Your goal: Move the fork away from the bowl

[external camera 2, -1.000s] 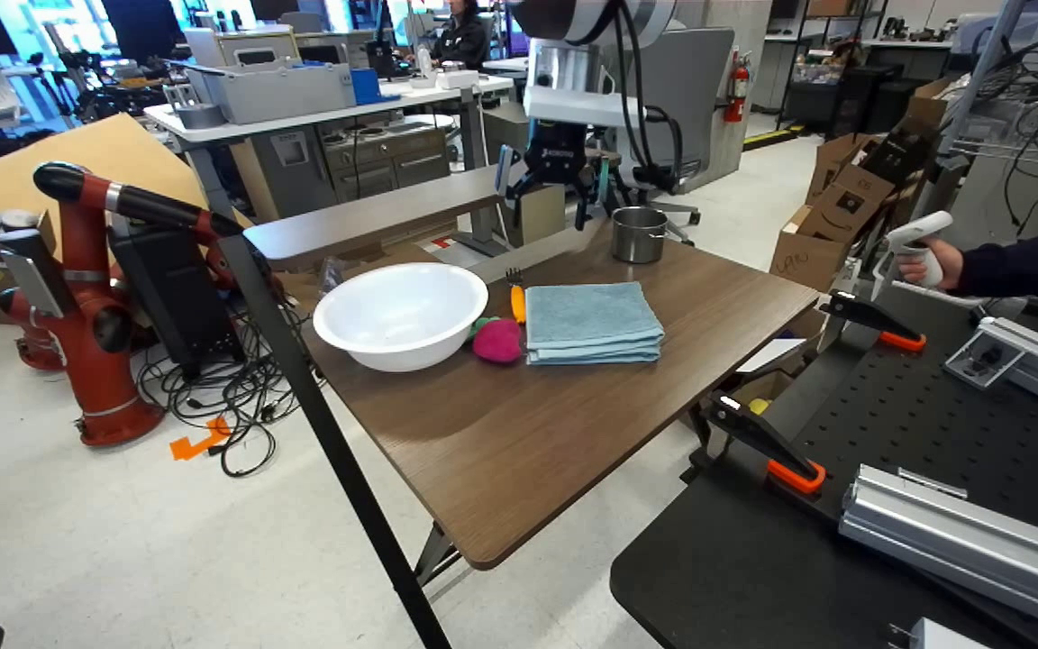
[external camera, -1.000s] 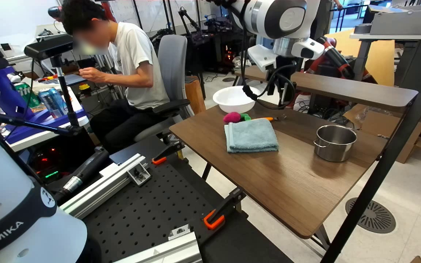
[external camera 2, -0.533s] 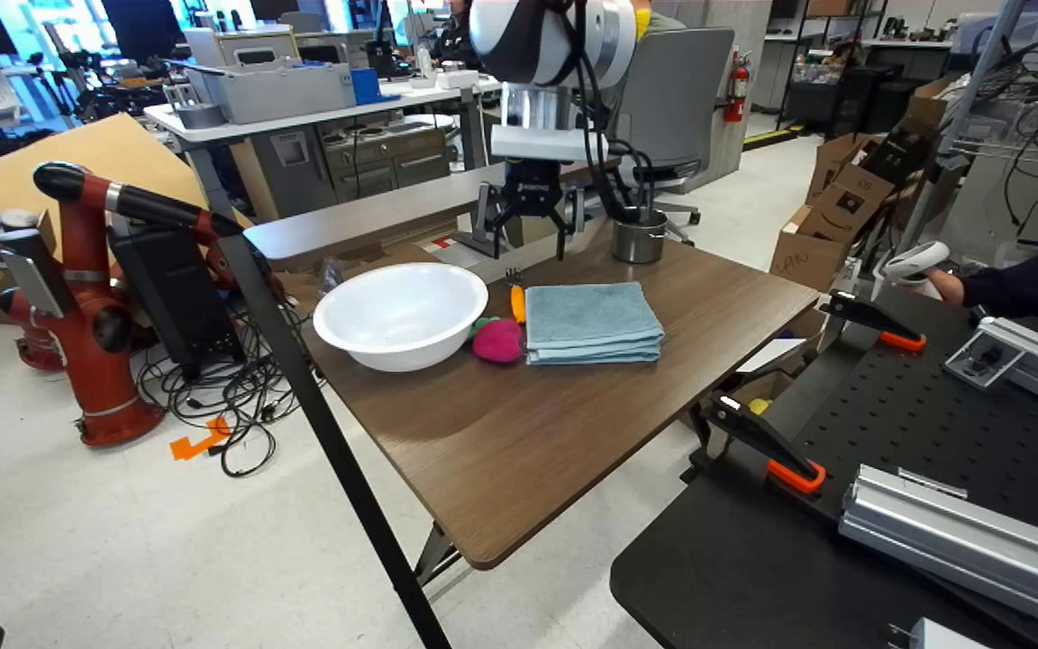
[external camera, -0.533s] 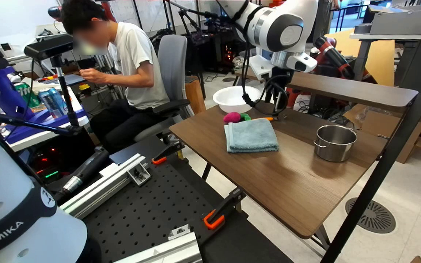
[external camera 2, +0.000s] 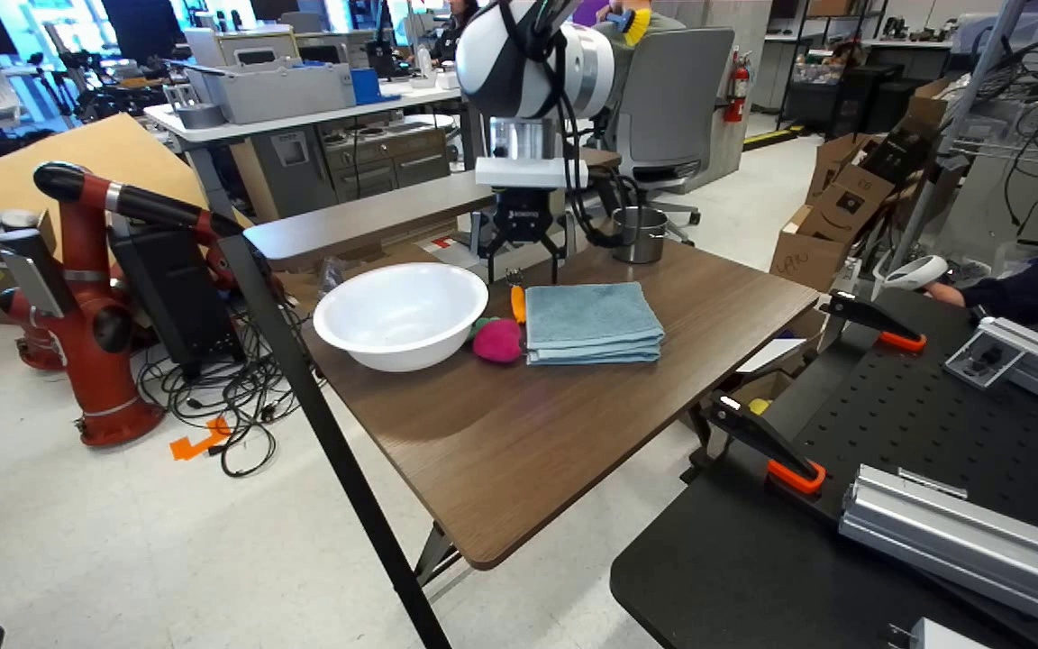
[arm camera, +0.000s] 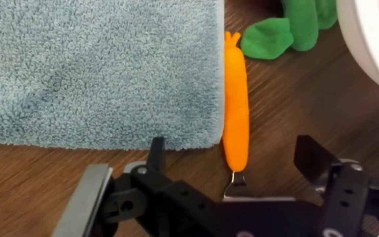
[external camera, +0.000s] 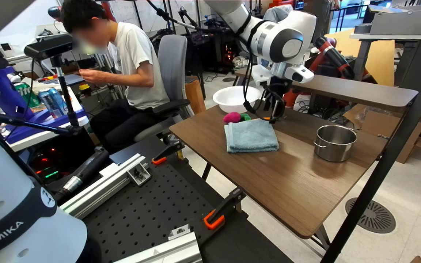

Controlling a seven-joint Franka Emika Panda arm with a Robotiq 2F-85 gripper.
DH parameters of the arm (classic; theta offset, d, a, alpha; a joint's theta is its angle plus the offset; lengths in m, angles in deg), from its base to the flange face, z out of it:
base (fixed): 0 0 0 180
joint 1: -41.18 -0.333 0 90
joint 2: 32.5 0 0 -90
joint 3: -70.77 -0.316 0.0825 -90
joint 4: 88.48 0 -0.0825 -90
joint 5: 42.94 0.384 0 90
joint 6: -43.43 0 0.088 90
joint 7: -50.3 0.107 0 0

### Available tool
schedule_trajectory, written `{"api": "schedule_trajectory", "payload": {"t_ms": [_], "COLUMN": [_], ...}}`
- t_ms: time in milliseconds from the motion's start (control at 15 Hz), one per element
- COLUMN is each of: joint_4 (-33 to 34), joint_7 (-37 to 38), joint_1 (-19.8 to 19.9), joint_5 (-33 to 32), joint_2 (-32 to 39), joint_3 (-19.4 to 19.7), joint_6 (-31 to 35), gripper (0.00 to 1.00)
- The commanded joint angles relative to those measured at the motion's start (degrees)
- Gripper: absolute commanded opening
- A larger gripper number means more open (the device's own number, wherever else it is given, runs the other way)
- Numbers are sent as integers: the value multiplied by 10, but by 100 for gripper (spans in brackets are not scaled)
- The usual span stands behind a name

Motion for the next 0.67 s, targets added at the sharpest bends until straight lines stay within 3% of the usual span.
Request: {"api": "schedule_trajectory", "payload": {"t_ms": [0, 133, 200, 267, 400, 467, 533, 600], "joint_4": [73, 92, 101, 110, 124, 129, 136, 140], "joint_7": [23, 28, 30, 32, 36, 37, 37, 38], "joint_1": [-7, -6, -6, -6, -5, -4, -3, -2], "joint_5": [0, -1, -2, -2, -3, -3, -3, -3], "joint_2": [41, 54, 59, 65, 73, 76, 78, 79], "joint_3": [11, 11, 11, 11, 12, 12, 12, 12], "joint_6": [-56, -70, -77, -82, -92, -97, -102, -105], "gripper": [100, 100, 75, 74, 58, 62, 85, 87]}}
